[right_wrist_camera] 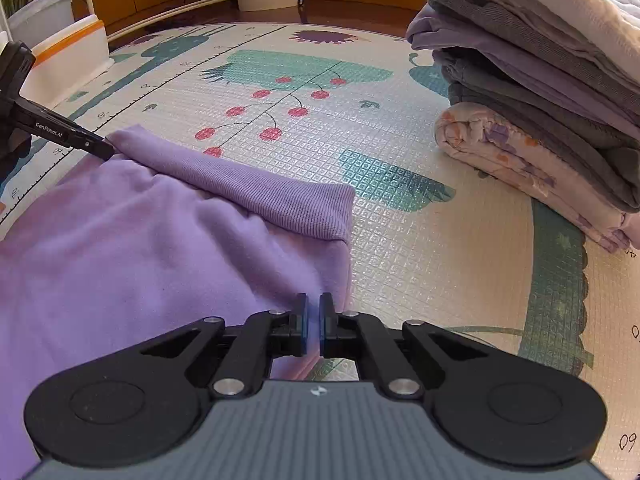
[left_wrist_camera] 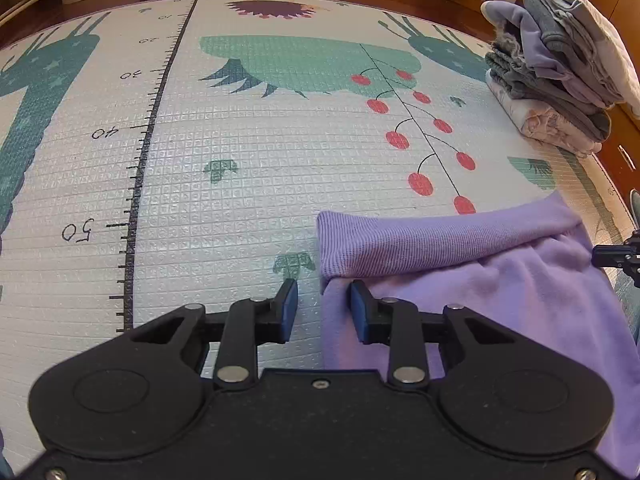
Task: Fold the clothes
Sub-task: 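Lay the hem flat and open both grippers to smooth the sweatshirt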
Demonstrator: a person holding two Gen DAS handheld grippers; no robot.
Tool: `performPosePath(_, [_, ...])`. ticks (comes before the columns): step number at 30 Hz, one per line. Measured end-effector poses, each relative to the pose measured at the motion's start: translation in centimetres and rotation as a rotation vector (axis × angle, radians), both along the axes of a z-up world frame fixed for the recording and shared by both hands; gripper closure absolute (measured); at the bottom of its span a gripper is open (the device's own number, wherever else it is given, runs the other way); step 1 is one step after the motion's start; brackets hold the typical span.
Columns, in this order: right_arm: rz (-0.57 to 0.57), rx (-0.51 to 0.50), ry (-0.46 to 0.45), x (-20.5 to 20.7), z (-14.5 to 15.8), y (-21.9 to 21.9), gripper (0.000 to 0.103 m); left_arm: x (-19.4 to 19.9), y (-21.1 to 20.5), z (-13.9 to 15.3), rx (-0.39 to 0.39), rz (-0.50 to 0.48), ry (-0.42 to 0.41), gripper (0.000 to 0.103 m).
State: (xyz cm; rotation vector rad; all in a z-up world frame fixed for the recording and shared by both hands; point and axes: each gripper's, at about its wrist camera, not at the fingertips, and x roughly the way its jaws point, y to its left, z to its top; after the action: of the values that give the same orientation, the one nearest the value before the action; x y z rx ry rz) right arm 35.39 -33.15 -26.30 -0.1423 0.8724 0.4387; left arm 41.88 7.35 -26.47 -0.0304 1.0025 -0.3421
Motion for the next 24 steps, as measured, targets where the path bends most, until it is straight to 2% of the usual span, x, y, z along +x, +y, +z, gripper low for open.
performPosePath(1, [0.003,0.008,-0.015,-0.5,0.5,-0.3,0.094,-0.5,0.1,0.4,-0.01,-0.005,-0.019,0.074])
performPosePath(6, [0.064,0.089,-0.037,-4.9,2.5,-0.5,0.094,-4.3,0.3,2.8,-0.051,-0.06,-0.095,0.074])
performPosePath(9, [0.139,0.125,-0.023,-8.4,2.7,0.6,0.094,-8.0,0.5,3.7,-0.09,-0.106,-0.096,0.074])
performPosePath(11, [0.151,0.141,0.003,-10.0,2.2,1.0,0.094,-10.9,0.7,3.9,-0.115,-0.131,-0.094,0.074])
performPosePath(14, [0.112,0.13,0.06,-11.1,0.2,0.4,0.094,-14.4,1.1,2.8,-0.118,-0.138,-0.062,0.074])
performPosePath(15, [0.098,0.136,0.067,-11.4,-0.4,-0.1,0.098,-15.4,1.2,2.4,-0.115,-0.139,-0.048,0.074])
performPosePath(17, [0.062,0.159,0.083,-11.8,-1.2,-1.1,0.101,-16.2,1.2,-0.3,-0.046,-0.122,0.032,0.075])
performPosePath(18, [0.041,0.169,0.092,-11.7,-1.0,-1.3,0.102,-16.6,1.3,-0.4,-0.049,-0.125,0.02,0.083])
performPosePath(20, [0.045,0.153,0.069,-12.3,-0.2,-0.9,0.1,-17.6,1.4,0.3,-0.064,-0.141,-0.017,0.082])
performPosePath(21, [0.062,0.151,0.054,-12.8,0.3,-0.6,0.095,-18.2,1.4,1.1,-0.073,-0.153,-0.04,0.082])
performPosePath(22, [0.079,0.153,0.044,-13.2,0.7,-0.4,0.095,-18.9,1.2,1.6,-0.079,-0.167,-0.058,0.082])
performPosePath(24, [0.083,0.117,0.057,-13.7,0.4,0.0,0.095,-19.9,1.0,1.7,-0.1,-0.166,-0.046,0.082])
